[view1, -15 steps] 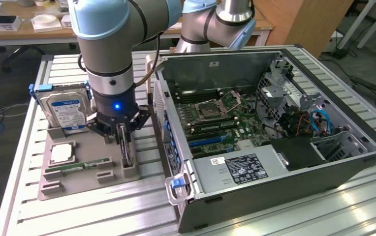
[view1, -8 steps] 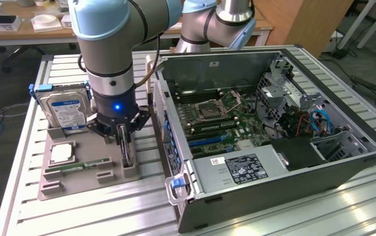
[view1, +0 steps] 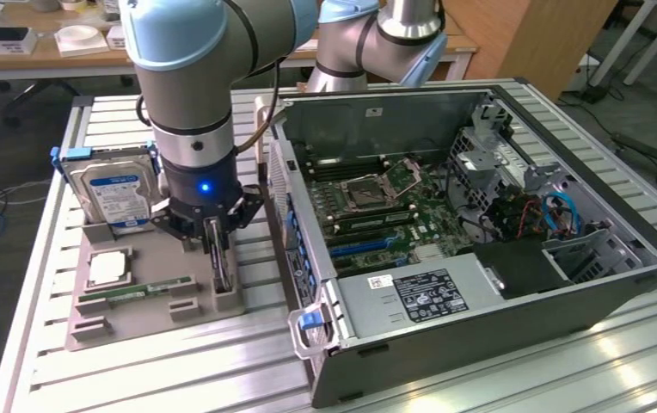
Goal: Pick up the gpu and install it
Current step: 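Pick up the gpu and move the gpu toward the slot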
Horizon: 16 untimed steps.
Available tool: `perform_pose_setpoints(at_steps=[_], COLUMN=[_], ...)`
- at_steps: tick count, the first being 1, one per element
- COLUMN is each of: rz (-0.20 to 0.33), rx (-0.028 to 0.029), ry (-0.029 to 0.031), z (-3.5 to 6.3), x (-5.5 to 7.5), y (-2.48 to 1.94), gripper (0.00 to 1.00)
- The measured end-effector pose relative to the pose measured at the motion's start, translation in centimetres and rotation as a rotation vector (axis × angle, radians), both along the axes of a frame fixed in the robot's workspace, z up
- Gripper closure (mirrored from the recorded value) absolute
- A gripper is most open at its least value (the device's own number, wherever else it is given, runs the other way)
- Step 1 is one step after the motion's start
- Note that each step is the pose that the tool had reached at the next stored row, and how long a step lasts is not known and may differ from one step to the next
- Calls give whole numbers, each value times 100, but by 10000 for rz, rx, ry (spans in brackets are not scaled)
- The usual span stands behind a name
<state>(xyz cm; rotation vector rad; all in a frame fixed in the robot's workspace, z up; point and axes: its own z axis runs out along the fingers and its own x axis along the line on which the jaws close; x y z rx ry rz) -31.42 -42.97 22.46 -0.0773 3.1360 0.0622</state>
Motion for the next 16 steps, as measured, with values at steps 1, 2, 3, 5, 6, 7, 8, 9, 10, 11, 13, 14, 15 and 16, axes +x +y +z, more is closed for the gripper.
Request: perform_pose_setpoints(at_steps=[1,2,3,5,6,7,8,9,10,11,13,14,15,16], rz=[-1,0,0,0,0,0,0,0,0,0,0,0,0,0], rx=[0,0,0,0,0,0,0,0,0,1,1,1,0,0], ry=[1,1,1,0,1,1,0,1,0,0,0,1,0,1], z=[0,0,0,0,0,0,0,0,0,0,0,0,0,0], x=[0,0,0,0,0,0,0,0,0,0,0,0,0,0], y=[0,0,0,0,0,0,0,0,0,0,0,0,0,0], gripper=[69,73,73,73,73,73,73,73,73,73,73,73,73,73])
